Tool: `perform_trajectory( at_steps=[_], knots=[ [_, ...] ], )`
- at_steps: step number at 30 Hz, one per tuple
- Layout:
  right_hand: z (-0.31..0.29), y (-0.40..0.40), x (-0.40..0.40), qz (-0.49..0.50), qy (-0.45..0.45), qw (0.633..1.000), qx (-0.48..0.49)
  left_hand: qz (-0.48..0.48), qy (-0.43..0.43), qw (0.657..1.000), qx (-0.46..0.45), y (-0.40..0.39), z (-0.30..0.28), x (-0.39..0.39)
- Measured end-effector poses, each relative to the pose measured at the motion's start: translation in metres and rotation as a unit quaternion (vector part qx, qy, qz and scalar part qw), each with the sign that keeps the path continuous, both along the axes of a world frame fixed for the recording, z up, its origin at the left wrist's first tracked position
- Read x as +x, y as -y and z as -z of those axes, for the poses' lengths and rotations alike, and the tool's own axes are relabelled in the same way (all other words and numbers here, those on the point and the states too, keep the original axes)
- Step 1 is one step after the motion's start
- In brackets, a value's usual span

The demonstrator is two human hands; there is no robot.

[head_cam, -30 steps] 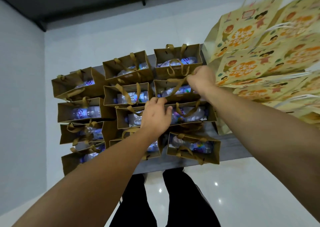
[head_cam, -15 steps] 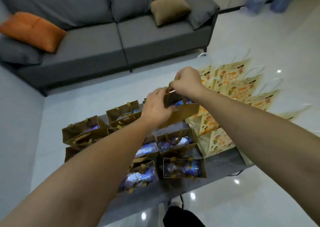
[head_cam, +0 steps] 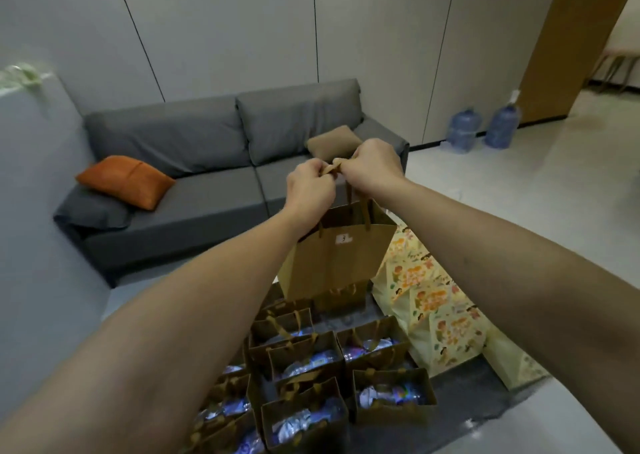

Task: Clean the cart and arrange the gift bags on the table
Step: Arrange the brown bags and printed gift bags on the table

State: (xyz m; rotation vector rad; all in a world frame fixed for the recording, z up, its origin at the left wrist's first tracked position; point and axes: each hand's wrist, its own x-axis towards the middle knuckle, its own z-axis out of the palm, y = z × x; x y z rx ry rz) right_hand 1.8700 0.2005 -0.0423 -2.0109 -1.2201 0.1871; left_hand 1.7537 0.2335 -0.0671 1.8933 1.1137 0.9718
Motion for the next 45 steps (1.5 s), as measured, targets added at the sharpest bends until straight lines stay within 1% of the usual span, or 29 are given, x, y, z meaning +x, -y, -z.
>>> perform_trajectory(
  at_steps=[3, 4, 7, 9, 12, 13, 14, 18, 22, 23, 24, 27, 29, 31, 32, 34, 36, 38, 41, 44, 45],
  knots=[
    [-0.005, 0.009, -0.031, 0.003, -0.049, 0.999, 0.024, -0.013, 0.012, 1.0, 0.0, 0.011, -0.015, -0.024],
    [-0.005, 0.012, -0.042, 0.002, -0.044, 0.999, 0.024, -0.017, 0.013, 1.0, 0.0, 0.014, -0.018, -0.034],
    [-0.006, 0.019, -0.076, -0.002, 0.018, 1.0, 0.017, -0.036, 0.015, 0.999, -0.001, 0.02, -0.022, -0.067],
    [-0.009, 0.024, -0.097, -0.01, 0.025, 0.999, 0.024, -0.048, 0.02, 0.999, -0.001, 0.022, -0.024, -0.089],
    [-0.009, 0.024, -0.126, -0.025, -0.047, 0.998, 0.038, -0.064, 0.032, 0.997, -0.004, 0.021, -0.023, -0.123],
    [-0.008, 0.024, -0.137, -0.028, -0.062, 0.997, 0.036, -0.066, 0.034, 0.997, -0.008, 0.021, -0.022, -0.135],
    [-0.005, 0.024, -0.149, -0.034, -0.057, 0.997, 0.026, -0.069, 0.035, 0.997, -0.012, 0.02, -0.019, -0.145],
    [0.014, 0.026, -0.193, -0.068, 0.008, 0.997, -0.038, -0.095, 0.026, 0.995, -0.033, 0.015, 0.005, -0.183],
    [0.038, 0.027, -0.225, -0.085, 0.125, 0.982, -0.114, -0.098, 0.016, 0.993, -0.069, 0.015, 0.038, -0.215],
    [0.044, 0.026, -0.232, -0.093, 0.137, 0.979, -0.121, -0.097, 0.015, 0.992, -0.08, 0.015, 0.046, -0.224],
    [0.05, 0.025, -0.239, -0.101, 0.131, 0.978, -0.125, -0.1, 0.012, 0.991, -0.088, 0.014, 0.055, -0.233],
    [0.072, 0.021, -0.26, -0.111, 0.068, 0.983, -0.131, -0.103, 0.004, 0.989, -0.107, 0.012, 0.077, -0.258],
    [0.088, 0.016, -0.276, -0.094, 0.024, 0.988, -0.119, -0.102, -0.001, 0.988, -0.113, 0.012, 0.084, -0.269],
    [0.1, 0.008, -0.291, -0.065, -0.04, 0.991, -0.105, -0.113, -0.002, 0.987, -0.115, 0.01, 0.088, -0.28],
    [0.105, 0.003, -0.297, -0.064, -0.048, 0.991, -0.104, -0.124, -0.004, 0.986, -0.115, 0.009, 0.089, -0.287],
    [0.113, -0.008, -0.307, -0.108, -0.018, 0.988, -0.107, -0.145, -0.012, 0.983, -0.114, 0.006, 0.091, -0.299],
    [0.119, -0.018, -0.314, -0.202, -0.014, 0.973, -0.113, -0.146, -0.025, 0.983, -0.108, 0.002, 0.094, -0.306],
    [0.124, -0.027, -0.317, -0.27, -0.067, 0.953, -0.118, -0.14, -0.049, 0.983, -0.11, -0.002, 0.095, -0.308],
    [0.129, -0.045, -0.314, -0.295, -0.136, 0.94, -0.109, -0.136, -0.067, 0.981, -0.121, -0.014, 0.1, -0.317],
    [0.136, -0.067, -0.314, -0.324, -0.196, 0.912, -0.155, -0.134, -0.083, 0.979, -0.133, -0.031, 0.107, -0.327],
    [0.14, -0.075, -0.315, -0.329, -0.203, 0.905, -0.176, -0.141, -0.092, 0.976, -0.136, -0.038, 0.109, -0.33]
  ],
)
